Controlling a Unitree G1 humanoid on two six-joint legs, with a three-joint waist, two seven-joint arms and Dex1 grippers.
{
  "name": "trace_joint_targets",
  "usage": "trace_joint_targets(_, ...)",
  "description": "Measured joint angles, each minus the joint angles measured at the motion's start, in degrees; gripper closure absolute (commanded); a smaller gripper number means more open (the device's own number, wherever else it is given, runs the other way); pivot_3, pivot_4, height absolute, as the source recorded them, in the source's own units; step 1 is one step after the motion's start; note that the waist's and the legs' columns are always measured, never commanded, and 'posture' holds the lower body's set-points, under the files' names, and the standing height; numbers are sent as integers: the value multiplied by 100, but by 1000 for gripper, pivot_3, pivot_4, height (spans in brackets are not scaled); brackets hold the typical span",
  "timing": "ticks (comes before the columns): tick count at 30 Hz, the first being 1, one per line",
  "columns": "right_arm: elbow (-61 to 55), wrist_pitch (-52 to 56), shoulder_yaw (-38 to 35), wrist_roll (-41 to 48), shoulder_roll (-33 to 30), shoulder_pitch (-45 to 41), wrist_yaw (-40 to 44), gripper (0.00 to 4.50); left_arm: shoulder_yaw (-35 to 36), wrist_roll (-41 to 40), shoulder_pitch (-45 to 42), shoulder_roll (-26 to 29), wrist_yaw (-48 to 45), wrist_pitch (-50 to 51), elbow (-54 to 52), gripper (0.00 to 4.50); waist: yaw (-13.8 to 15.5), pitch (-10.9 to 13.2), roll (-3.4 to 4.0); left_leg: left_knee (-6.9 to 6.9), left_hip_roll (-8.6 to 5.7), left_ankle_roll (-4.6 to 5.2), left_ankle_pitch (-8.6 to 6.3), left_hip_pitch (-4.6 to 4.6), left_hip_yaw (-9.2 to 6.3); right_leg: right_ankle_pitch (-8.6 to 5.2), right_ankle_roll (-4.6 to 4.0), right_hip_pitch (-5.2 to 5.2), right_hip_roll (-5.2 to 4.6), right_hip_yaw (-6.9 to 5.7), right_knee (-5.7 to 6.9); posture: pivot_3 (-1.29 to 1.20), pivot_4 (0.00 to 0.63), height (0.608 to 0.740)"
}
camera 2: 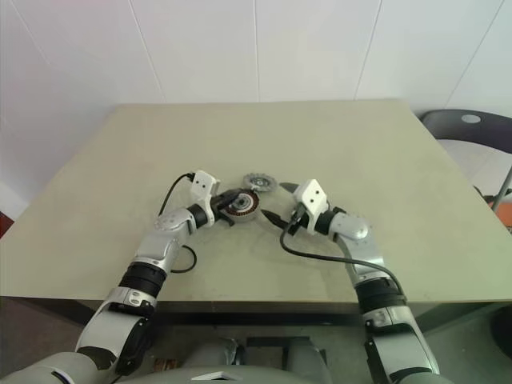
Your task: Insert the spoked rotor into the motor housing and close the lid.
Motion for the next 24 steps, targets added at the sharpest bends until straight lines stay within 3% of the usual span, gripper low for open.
trace_joint_targets(19, 0, 0, -2, 1, -6, 14, -11, 0, -63, 61, -107, -124, 192, 1137, -273, 4461, -10, -4, -2, 1, 6, -1, 0, 13, 0, -8, 13, 10, 5, 0, 6, 0, 0, 740)
trace_joint_targets(24, 0, 0, 1, 0, 27, 19, -17, 0, -227, 232, -414, -126, 474, 1914, -304, 4461, -13, -12, -6, 8, 6, -14, -8, 57, -3, -19, 16, 64, 4, -5, 2, 0, 0, 740)
